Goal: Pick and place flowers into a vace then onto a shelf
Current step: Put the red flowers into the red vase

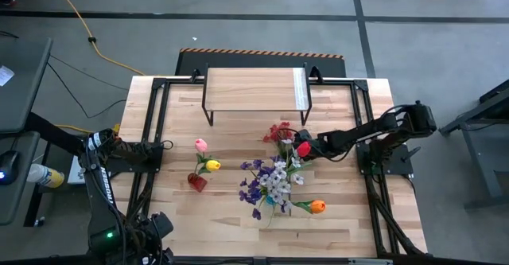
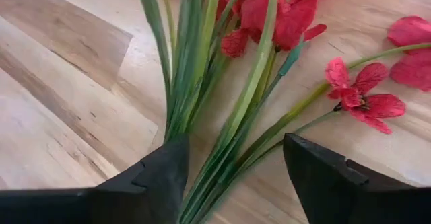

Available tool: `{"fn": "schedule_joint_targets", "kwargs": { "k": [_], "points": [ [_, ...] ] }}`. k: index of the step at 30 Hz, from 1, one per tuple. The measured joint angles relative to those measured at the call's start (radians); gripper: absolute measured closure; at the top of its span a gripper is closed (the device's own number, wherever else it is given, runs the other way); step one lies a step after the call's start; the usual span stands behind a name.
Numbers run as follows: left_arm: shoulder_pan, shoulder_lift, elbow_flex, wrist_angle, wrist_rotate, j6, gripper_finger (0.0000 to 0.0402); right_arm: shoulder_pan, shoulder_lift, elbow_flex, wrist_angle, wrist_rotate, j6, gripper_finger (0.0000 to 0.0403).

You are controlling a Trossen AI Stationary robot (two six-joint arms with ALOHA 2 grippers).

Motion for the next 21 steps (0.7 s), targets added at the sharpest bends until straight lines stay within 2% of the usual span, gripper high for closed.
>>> {"fn": "schedule_joint_targets", "kwargs": {
  "k": [13, 19, 21],
  "points": [
    [0.000, 0.000, 0.000, 0.001, 0.000, 0.002, 0.0016, -0.010, 0.002, -0.002, -0.086, 0.011, -0.027, 0.0334],
    [0.000, 0.000, 0.000, 0.001, 0.000, 0.002, 0.0016, -0.010, 0.002, -0.002, -0.144, 0.000, -0.029, 0.0392],
    [0.000, 0.000, 0.000, 0.002, 0.000, 0.002, 0.0016, -0.010, 0.001, -0.001, -0.172, -0.005, -0.029, 0.0398]
  ]
}}
